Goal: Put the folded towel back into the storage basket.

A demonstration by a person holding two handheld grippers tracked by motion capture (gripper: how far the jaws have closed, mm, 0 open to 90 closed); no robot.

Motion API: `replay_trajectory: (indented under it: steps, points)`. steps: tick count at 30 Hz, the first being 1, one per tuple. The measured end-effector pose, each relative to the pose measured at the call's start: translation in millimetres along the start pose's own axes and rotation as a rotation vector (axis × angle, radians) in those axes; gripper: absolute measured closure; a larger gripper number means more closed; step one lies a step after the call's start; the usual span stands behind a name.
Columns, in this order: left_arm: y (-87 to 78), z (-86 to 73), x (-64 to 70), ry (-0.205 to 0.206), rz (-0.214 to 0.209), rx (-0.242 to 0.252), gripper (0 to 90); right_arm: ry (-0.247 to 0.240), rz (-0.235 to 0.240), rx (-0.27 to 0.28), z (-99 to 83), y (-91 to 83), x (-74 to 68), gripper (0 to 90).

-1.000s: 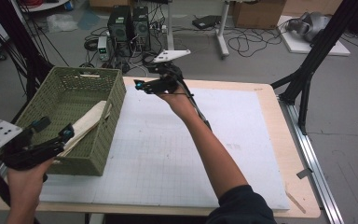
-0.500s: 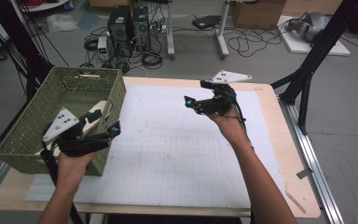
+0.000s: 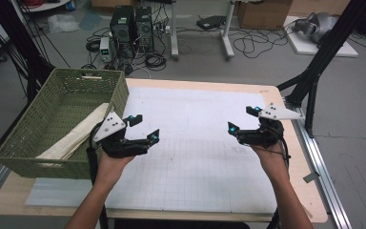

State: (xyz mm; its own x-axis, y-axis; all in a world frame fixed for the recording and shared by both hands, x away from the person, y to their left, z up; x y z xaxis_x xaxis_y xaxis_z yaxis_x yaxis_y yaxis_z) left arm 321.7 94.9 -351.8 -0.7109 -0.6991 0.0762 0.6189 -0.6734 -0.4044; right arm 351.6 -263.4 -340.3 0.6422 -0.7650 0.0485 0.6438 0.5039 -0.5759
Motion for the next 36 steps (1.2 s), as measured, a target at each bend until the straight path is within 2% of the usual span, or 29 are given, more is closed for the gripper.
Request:
replay_trajectory:
  steps: [3,6,7,11,13,15,17,25,36]
  points:
    - [8.6,-4.4,3.0,0.013,-0.013,-0.001,21.0,0.025,-0.025,-0.003,-17.0,-8.8,4.4,11.2]
    - [15.7,-11.1,5.3,0.009,-0.025,-0.001,21.0,0.051,-0.048,-0.003,-34.3,-17.3,5.8,10.7]
    - [17.9,-14.1,6.4,0.010,-0.029,-0.003,21.1,0.056,-0.067,-0.002,-45.0,-21.3,5.4,10.7]
    - [28.5,-27.2,9.4,0.016,-0.037,-0.022,21.3,0.073,-0.075,0.019,-59.2,-23.6,4.4,10.7]
    - [32.1,-32.7,9.3,0.014,-0.031,-0.032,21.2,0.087,-0.065,-0.003,-65.2,-21.9,5.6,10.7]
    - [34.5,-37.8,8.9,-0.002,-0.029,-0.034,21.3,0.106,-0.062,0.013,-69.1,-22.7,6.7,10.6]
    - [37.0,-40.1,8.9,-0.007,-0.029,-0.037,21.2,0.104,-0.061,0.009,-75.6,-21.8,6.8,10.6]
    - [35.3,-41.1,7.3,-0.002,-0.016,-0.030,21.2,0.122,-0.072,0.022,-79.0,-19.9,12.4,10.7]
    - [23.1,-44.7,6.5,-0.020,-0.009,-0.019,21.3,0.113,-0.067,0.022,-73.5,-16.4,2.8,10.7]
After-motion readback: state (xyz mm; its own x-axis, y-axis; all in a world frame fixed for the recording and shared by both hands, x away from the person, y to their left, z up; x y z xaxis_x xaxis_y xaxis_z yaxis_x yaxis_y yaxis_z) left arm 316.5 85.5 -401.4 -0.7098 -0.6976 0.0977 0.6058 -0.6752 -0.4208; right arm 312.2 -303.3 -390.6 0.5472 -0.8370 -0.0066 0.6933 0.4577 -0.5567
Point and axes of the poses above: each handheld gripper's, and its own axes: y roughly forward along the jaws, z roughly out of its top, x roughly to its right, the point moved 4 cm from there along y, roughly forward along the jaws, and after that the axes turned 15 degrees about -x, right-handed, at the moved point
